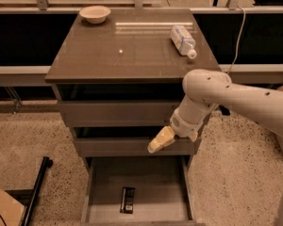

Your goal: Pick rxbar chocolate from bottom drawer and place on counter

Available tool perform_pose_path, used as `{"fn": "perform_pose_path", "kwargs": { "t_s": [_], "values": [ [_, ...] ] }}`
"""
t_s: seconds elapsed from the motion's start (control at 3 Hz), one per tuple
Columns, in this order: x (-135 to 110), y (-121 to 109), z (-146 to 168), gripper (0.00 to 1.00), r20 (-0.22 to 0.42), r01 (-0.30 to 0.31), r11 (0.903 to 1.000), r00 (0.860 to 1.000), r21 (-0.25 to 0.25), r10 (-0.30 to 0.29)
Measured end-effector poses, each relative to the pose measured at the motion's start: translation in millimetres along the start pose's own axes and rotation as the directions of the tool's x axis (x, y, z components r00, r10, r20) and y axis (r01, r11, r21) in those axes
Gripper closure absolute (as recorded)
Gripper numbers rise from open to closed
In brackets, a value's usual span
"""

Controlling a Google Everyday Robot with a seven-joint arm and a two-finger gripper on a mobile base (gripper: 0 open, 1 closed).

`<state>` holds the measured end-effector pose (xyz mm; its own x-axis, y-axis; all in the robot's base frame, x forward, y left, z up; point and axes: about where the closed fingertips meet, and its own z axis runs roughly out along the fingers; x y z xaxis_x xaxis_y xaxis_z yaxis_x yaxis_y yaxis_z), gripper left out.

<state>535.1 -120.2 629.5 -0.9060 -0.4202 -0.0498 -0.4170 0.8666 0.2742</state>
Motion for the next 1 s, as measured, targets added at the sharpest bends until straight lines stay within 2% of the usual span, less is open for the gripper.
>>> {"fn": "perform_pose_path", "kwargs": {
  "t_s": [0.33, 0.67, 1.0],
  "values": [
    [-1.2, -2.1, 32.3, 0.0, -0.022, -0.095, 0.9953, 0.995, -0.019, 0.094],
    [5.4, -9.8, 74.3, 0.0, -0.063, -0.229, 0.9734, 0.971, -0.002, 0.229],
    [6.5, -10.4, 79.7, 0.0, -0.069, -0.276, 0.9611, 0.959, 0.001, 0.276]
  ]
}}
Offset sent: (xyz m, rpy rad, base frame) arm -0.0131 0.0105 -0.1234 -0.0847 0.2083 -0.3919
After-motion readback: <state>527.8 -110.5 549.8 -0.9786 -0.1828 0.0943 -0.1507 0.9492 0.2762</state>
